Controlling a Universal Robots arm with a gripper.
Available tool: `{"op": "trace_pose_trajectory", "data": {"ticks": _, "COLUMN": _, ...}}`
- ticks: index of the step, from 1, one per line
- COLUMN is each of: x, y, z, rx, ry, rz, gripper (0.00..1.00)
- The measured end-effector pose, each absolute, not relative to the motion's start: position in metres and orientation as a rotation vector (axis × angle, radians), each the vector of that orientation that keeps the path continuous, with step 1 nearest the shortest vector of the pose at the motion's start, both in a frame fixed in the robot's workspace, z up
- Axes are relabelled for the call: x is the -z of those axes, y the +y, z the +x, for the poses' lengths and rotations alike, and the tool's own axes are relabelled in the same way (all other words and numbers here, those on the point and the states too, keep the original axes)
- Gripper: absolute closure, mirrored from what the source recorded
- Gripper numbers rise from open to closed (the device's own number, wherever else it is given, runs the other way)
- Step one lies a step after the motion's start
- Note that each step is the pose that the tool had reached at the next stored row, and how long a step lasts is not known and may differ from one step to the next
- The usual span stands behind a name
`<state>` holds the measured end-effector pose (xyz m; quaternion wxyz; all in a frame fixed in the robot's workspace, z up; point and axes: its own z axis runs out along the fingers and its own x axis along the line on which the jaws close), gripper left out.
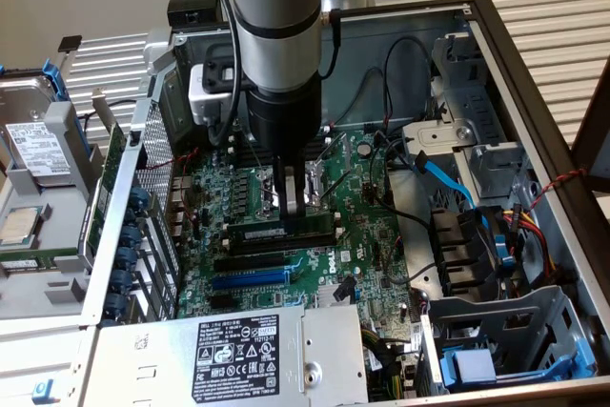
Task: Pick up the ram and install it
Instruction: 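Insert the ram into the slot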
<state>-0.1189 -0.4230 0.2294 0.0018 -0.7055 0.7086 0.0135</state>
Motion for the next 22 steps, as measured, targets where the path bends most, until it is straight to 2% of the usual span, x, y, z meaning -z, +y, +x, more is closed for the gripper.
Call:
{"op": "trace_pose_trajectory", "data": {"ticks": 11, "x": -0.2252, "y": -0.4230, "z": -0.1189, "rx": -0.042, "ry": 2.224, "rz": -2.214, "gripper": 0.87}}
{"op": "trace_pose_trajectory", "data": {"ticks": 13, "x": -0.2244, "y": -0.4230, "z": -0.1190, "rx": -0.042, "ry": 2.224, "rz": -2.214, "gripper": 0.85}}
{"op": "trace_pose_trajectory", "data": {"ticks": 14, "x": -0.2242, "y": -0.4230, "z": -0.1190, "rx": -0.042, "ry": 2.224, "rz": -2.214, "gripper": 0.79}}
{"op": "trace_pose_trajectory", "data": {"ticks": 15, "x": -0.2242, "y": -0.4230, "z": -0.1190, "rx": -0.042, "ry": 2.224, "rz": -2.214, "gripper": 0.79}}
{"op": "trace_pose_trajectory", "data": {"ticks": 16, "x": -0.2241, "y": -0.4230, "z": -0.1192, "rx": -0.042, "ry": 2.224, "rz": -2.214, "gripper": 0.72}}
{"op": "trace_pose_trajectory", "data": {"ticks": 22, "x": -0.2284, "y": -0.4230, "z": -0.1215, "rx": -0.043, "ry": 2.224, "rz": -2.214, "gripper": 0.72}}
